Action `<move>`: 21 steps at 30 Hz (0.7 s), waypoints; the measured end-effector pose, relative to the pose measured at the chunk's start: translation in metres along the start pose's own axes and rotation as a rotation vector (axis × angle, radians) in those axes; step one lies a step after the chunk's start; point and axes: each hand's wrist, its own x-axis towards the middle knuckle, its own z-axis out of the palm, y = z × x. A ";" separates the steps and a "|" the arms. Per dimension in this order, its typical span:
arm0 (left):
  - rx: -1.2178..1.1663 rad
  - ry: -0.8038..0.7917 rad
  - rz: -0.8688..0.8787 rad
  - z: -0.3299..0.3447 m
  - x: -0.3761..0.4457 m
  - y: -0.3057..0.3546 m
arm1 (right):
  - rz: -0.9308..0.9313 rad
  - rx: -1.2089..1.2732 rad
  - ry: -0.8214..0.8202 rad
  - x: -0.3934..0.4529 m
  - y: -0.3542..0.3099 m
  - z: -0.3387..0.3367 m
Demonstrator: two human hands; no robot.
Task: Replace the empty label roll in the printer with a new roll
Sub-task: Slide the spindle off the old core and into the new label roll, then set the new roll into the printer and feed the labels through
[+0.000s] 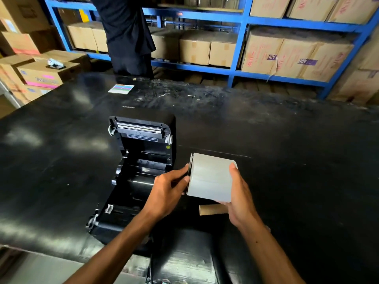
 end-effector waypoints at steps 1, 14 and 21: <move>-0.043 -0.024 -0.033 -0.008 -0.002 0.001 | -0.008 0.000 0.008 -0.003 0.002 0.008; -0.319 -0.101 -0.338 -0.126 -0.023 -0.009 | -0.256 -0.170 0.002 -0.042 0.042 0.130; -0.387 -0.054 -0.455 -0.167 -0.015 -0.050 | -0.165 -0.477 -0.128 -0.045 0.041 0.173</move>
